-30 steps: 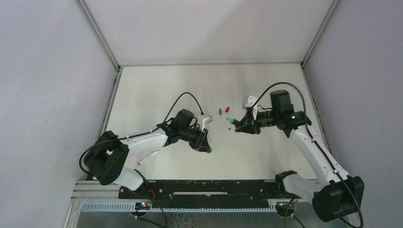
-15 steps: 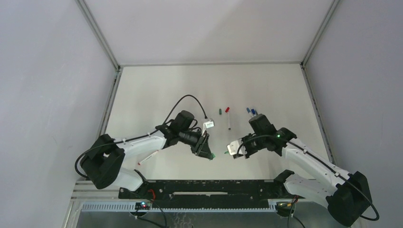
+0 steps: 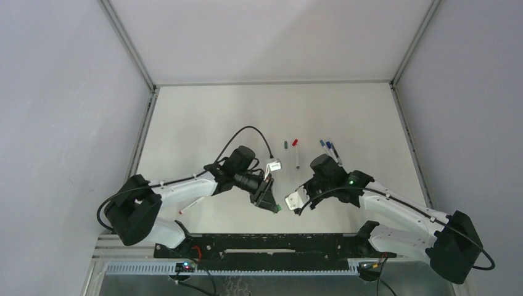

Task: Insert the pens into the pen caps
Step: Insert the pen cap onto the pen.

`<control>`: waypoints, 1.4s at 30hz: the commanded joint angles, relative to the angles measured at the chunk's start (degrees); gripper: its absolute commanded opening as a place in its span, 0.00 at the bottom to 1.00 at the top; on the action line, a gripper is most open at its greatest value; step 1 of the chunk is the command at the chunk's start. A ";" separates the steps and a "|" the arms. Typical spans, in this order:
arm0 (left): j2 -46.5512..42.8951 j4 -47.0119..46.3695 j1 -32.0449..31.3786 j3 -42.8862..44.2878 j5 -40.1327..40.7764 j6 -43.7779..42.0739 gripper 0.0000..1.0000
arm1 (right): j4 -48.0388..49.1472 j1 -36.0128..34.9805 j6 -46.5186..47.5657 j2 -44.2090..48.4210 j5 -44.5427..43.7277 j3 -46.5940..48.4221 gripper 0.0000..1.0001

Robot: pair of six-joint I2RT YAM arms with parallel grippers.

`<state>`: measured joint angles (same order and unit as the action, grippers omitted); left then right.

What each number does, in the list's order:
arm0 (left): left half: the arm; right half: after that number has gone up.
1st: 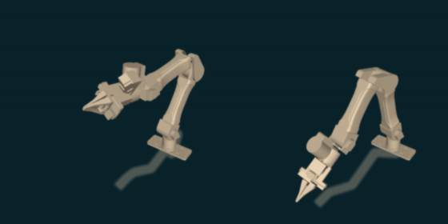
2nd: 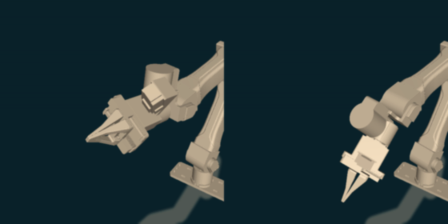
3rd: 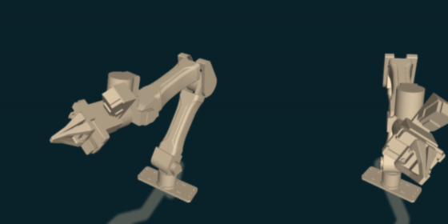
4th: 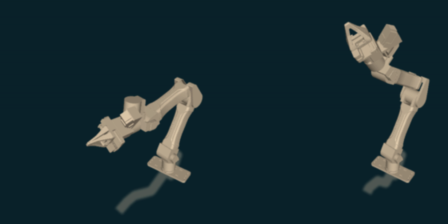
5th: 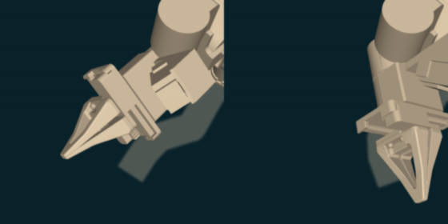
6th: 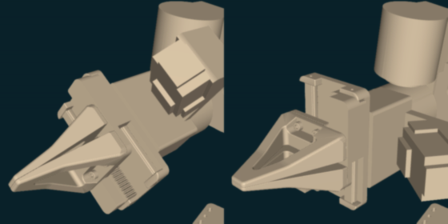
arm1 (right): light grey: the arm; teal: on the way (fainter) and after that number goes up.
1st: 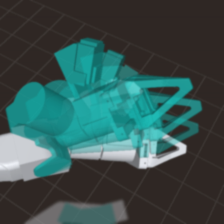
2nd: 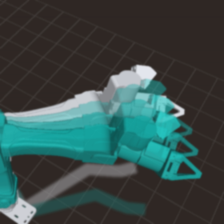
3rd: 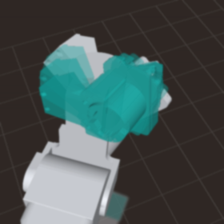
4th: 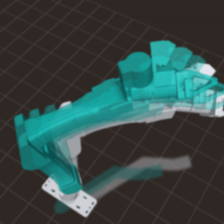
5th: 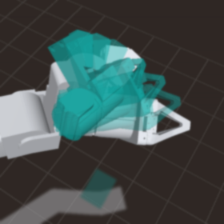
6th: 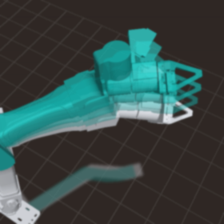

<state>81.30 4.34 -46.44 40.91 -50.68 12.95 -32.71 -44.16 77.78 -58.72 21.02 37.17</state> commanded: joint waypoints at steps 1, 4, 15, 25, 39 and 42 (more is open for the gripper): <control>-0.41 -1.60 -0.40 0.69 -1.92 -1.00 0.12 | 2.71 -2.23 -2.01 -0.84 -1.94 0.19 0.00; 0.11 -2.27 -0.36 0.85 -2.04 -0.70 0.12 | 2.82 -3.12 -2.33 -0.72 -1.64 0.19 0.00; 0.85 -3.13 -0.47 1.21 -2.81 -0.29 0.12 | 3.61 -6.61 -2.76 -0.69 -2.13 -0.21 0.00; 1.18 -3.31 -0.44 1.38 -3.35 -0.12 0.12 | 4.27 -8.65 -2.70 -0.09 -2.87 -0.58 0.00; 3.67 -3.39 -0.51 3.56 -6.20 -0.03 0.12 | 7.53 -11.79 -2.84 0.98 -6.03 -2.10 0.00; 4.32 -3.37 -0.67 4.09 -6.79 -0.03 0.12 | 8.12 -12.31 -3.14 1.00 -6.46 -2.10 0.00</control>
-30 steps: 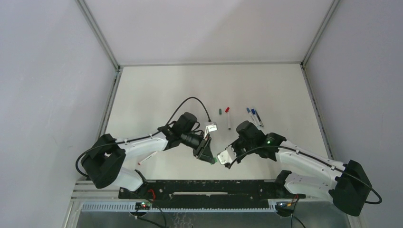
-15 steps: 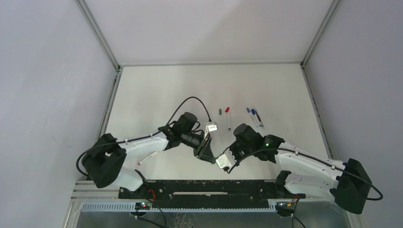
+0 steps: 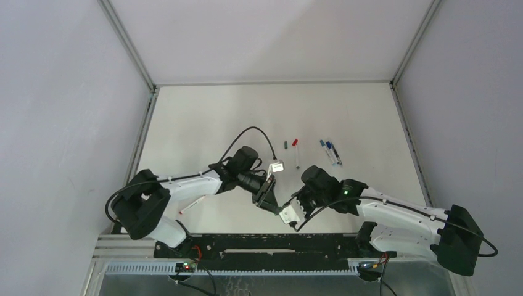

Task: Insert the pens into the pen caps
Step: Insert the pen cap onto the pen.

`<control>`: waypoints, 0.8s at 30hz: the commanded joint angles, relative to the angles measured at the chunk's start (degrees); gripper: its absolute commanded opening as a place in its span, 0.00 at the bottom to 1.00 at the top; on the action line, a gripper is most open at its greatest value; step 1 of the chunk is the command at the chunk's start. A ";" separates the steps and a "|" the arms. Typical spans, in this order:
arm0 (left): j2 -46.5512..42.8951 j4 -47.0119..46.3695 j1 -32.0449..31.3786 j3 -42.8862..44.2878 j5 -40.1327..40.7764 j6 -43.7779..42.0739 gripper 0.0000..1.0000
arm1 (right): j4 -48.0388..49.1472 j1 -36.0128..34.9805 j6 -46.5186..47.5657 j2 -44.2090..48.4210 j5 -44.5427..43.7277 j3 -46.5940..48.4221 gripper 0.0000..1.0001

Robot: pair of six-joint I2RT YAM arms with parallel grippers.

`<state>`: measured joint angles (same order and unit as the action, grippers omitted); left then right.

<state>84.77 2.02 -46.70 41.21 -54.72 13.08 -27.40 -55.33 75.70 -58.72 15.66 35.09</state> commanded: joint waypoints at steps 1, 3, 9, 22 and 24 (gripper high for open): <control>1.05 -1.06 -0.38 3.94 -2.80 -0.16 0.12 | 2.99 -1.36 -1.04 0.98 -1.22 -0.10 0.00; 1.35 -1.20 -0.35 4.25 -3.09 -0.12 0.12 | 3.06 -1.80 -1.04 1.06 -1.25 -0.20 0.00; 1.63 -3.52 -0.28 4.67 -4.52 1.28 0.12 | 3.96 -2.76 -0.92 1.57 -1.83 -0.91 0.00; 4.07 -20.15 1.07 2.72 -9.03 17.39 0.14 | 7.06 -2.75 -4.42 4.03 -1.09 -1.13 0.00; 4.76 -20.98 1.24 2.90 -9.02 18.90 0.15 | 6.41 -2.25 -5.40 4.13 0.33 -0.64 0.00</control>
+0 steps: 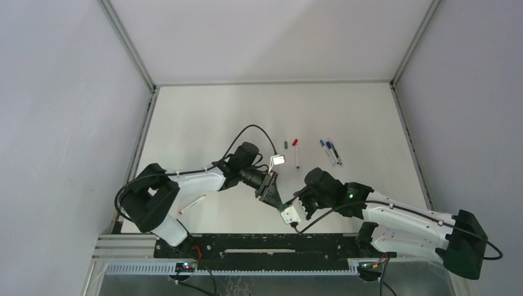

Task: Insert the pens into the pen caps
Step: Insert the pen cap onto the pen.

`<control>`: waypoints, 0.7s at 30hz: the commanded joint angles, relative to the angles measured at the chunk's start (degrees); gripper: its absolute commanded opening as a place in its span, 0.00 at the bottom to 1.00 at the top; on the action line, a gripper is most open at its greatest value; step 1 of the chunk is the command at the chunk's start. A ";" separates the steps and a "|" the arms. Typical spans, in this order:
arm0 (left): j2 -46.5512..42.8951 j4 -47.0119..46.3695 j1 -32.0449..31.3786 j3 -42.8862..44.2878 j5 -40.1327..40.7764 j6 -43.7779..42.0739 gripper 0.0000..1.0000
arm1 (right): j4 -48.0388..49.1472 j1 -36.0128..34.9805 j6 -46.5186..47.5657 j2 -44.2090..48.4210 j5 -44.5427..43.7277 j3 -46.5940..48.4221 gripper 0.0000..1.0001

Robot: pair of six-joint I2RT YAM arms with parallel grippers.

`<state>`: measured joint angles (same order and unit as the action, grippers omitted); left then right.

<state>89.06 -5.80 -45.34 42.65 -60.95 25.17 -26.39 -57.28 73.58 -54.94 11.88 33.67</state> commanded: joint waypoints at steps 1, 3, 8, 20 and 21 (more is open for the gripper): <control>0.81 -13.55 0.05 1.56 -2.71 7.46 0.16 | 4.94 -0.03 -3.66 0.48 5.00 1.13 0.00; 1.40 -14.77 0.58 1.46 -2.32 8.97 0.18 | 4.11 0.92 -4.66 0.75 7.09 1.75 0.00; 2.43 -21.45 1.62 0.86 -2.01 15.13 0.22 | 2.37 3.60 -6.56 1.20 12.04 2.98 0.00; 0.58 -25.07 2.76 0.62 -1.18 19.13 0.44 | -0.29 7.47 -9.59 -1.09 19.20 4.90 0.00; 0.12 -25.05 2.83 0.38 -0.90 19.13 0.46 | -0.38 7.80 -9.66 -1.27 19.68 4.99 0.00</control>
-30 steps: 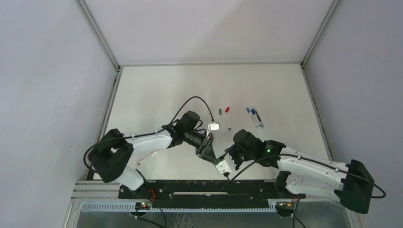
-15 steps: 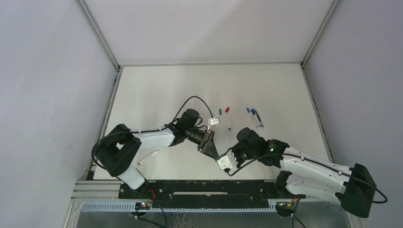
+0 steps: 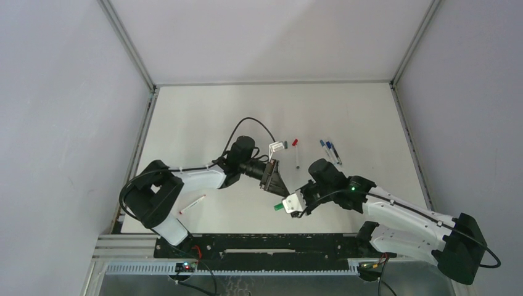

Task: Insert the pens into the pen caps
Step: Insert the pen cap onto the pen, then press the pen cap onto the pen.

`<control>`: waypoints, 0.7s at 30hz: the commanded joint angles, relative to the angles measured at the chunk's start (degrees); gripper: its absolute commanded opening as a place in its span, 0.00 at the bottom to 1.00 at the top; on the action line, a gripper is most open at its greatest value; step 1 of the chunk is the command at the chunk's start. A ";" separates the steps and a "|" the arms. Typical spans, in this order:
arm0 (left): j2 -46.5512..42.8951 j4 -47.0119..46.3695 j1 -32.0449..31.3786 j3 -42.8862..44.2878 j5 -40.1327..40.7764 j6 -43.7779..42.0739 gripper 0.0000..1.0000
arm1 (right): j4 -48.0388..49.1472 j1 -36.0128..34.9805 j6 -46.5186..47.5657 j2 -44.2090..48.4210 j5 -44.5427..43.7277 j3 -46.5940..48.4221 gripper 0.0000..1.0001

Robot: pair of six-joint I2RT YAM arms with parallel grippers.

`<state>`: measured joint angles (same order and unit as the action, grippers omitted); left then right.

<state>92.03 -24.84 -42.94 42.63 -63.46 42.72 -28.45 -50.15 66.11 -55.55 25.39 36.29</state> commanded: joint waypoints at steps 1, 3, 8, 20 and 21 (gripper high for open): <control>-3.40 -6.02 0.52 0.20 1.85 1.58 0.48 | 1.60 0.87 -2.35 -0.79 6.45 2.45 0.00; -4.61 -6.01 0.92 -0.32 2.54 1.58 0.53 | 1.30 1.45 -2.83 -1.12 7.45 2.76 0.00; -8.41 -5.47 2.96 -2.42 5.08 1.20 0.61 | 0.10 3.84 -4.38 -1.39 11.72 3.83 0.00; -34.72 4.04 5.52 -6.97 31.31 -15.34 0.70 | -3.35 11.12 -13.18 -1.20 24.13 8.66 0.00; -37.38 2.99 5.50 -7.96 33.37 -16.05 0.71 | -3.76 11.99 -14.17 -1.16 25.58 9.15 0.00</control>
<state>64.12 -19.97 -37.67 38.02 -42.09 33.61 -30.89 -40.84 57.32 -56.99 43.24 41.80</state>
